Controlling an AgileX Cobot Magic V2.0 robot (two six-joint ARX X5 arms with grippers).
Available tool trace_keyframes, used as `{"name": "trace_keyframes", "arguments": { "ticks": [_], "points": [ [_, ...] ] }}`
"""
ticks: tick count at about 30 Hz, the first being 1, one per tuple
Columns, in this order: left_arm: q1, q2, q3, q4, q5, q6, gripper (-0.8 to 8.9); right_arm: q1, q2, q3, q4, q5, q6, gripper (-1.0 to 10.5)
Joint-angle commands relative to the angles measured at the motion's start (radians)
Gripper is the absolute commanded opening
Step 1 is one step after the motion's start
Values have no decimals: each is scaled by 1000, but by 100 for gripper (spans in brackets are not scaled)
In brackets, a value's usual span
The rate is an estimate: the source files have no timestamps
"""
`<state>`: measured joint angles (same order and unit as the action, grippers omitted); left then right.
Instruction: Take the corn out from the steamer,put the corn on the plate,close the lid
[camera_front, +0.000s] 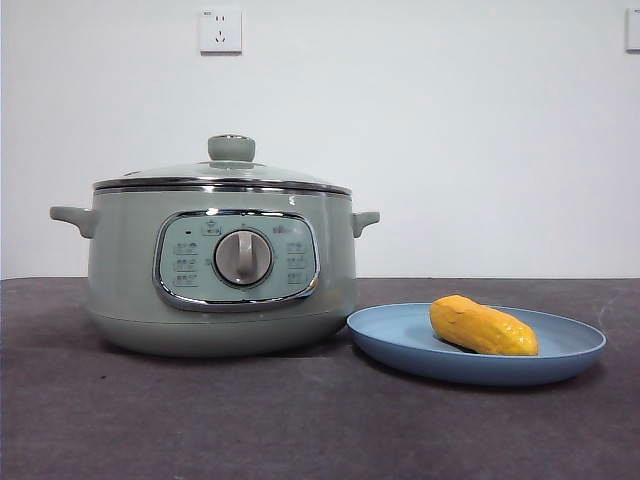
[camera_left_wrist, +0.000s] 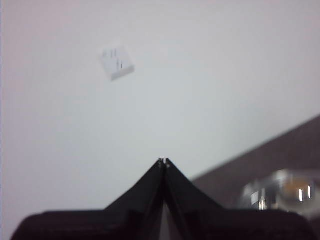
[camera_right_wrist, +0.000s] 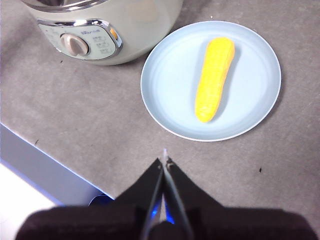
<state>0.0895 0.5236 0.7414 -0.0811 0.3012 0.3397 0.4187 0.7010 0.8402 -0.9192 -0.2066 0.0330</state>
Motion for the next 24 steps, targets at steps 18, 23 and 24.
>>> {"name": "trace_keyframes", "arguments": {
  "ticks": [18,23,24],
  "points": [
    [14,-502,-738,-13,-172,-203,-4,1,-1,-9,5,3,-1,1],
    [14,-521,-739,-101,-195,-219,-4,1,-1,-9,5,3,-1,1],
    [14,-521,-739,-101,-195,-219,-4,1,-1,-9,5,2,-1,1]
  ]
}}
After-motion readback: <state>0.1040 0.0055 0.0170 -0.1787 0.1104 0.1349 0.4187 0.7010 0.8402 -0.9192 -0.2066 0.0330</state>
